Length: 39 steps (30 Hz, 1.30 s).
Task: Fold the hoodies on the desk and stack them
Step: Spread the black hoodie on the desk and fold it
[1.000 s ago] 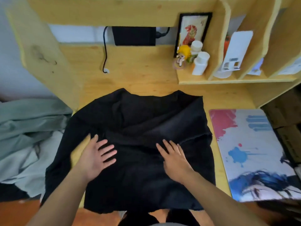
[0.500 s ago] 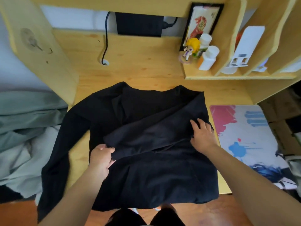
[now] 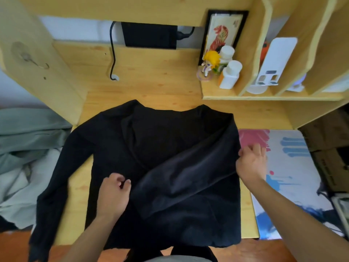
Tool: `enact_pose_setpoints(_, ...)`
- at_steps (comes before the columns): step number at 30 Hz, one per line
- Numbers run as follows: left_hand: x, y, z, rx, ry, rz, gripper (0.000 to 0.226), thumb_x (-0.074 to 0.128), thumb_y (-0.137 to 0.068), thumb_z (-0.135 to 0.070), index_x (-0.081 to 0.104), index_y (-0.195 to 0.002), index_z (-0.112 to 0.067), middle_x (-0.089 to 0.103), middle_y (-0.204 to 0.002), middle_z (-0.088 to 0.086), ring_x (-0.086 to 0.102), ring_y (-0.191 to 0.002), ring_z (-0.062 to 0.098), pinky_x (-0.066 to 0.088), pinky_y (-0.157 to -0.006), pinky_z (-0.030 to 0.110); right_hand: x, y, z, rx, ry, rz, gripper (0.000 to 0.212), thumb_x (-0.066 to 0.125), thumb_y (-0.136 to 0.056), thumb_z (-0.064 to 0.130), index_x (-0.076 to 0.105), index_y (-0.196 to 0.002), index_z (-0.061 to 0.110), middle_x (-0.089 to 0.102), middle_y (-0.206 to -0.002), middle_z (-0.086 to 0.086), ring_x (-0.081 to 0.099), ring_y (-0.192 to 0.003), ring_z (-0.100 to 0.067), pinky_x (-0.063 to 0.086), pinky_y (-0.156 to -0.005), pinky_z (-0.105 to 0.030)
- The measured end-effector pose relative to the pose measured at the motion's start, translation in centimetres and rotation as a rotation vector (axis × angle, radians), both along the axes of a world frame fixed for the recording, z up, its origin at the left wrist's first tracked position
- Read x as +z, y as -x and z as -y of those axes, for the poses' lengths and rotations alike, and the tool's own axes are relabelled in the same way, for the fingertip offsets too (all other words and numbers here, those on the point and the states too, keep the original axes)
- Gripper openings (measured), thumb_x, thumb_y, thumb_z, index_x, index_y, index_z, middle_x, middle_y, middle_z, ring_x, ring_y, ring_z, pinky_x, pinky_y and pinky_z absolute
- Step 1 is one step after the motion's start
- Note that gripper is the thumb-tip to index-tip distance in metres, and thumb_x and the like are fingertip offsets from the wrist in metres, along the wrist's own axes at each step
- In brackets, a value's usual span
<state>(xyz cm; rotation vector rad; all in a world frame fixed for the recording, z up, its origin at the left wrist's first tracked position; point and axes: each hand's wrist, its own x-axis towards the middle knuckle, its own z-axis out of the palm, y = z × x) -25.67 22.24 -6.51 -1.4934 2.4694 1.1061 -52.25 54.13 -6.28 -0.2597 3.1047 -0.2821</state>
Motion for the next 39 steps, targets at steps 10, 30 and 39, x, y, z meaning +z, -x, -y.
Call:
enact_pose_setpoints(10, -2.6, 2.6, -3.1, -0.434, 0.261, 0.081, 0.009, 0.066, -0.097, -0.025, 0.059, -0.101, -0.022, 0.056, -0.09, -0.008, 0.056, -0.081, 0.015, 0.049, -0.069, 0.035, 0.1, 8.9, 4.0, 0.444, -0.294, 0.197, 0.037, 0.045, -0.097, 0.017, 0.057, -0.133, 0.018, 0.055, -0.132, -0.007, 0.049, -0.119, -0.032, 0.045, -0.095, -0.044)
enact_pose_setpoints(30, 0.5, -0.1, -2.2, -0.299, -0.172, -0.074, 0.006, 0.069, -0.096, -0.024, 0.064, -0.094, -0.028, 0.068, -0.088, -0.013, 0.062, -0.085, -0.002, 0.042, -0.07, 0.012, -1.3, 11.2, 7.8, -0.391, -0.075, 0.341, 0.048, 0.058, -0.095, 0.04, 0.056, -0.13, 0.007, 0.06, -0.131, -0.014, 0.056, -0.122, -0.036, 0.044, -0.096, -0.043)
enact_pose_setpoints(39, -1.1, -1.5, -1.9, -0.214, -0.067, 0.021, 0.018, 0.065, -0.098, -0.027, 0.067, -0.116, -0.024, 0.066, -0.107, -0.008, 0.062, -0.1, 0.011, 0.05, -0.09, 0.029, -1.8, 10.7, 6.7, -0.129, -0.108, 0.274, 0.026, 0.053, -0.1, 0.027, 0.062, -0.117, 0.01, 0.064, -0.118, -0.018, 0.061, -0.11, -0.039, 0.047, -0.086, -0.04)
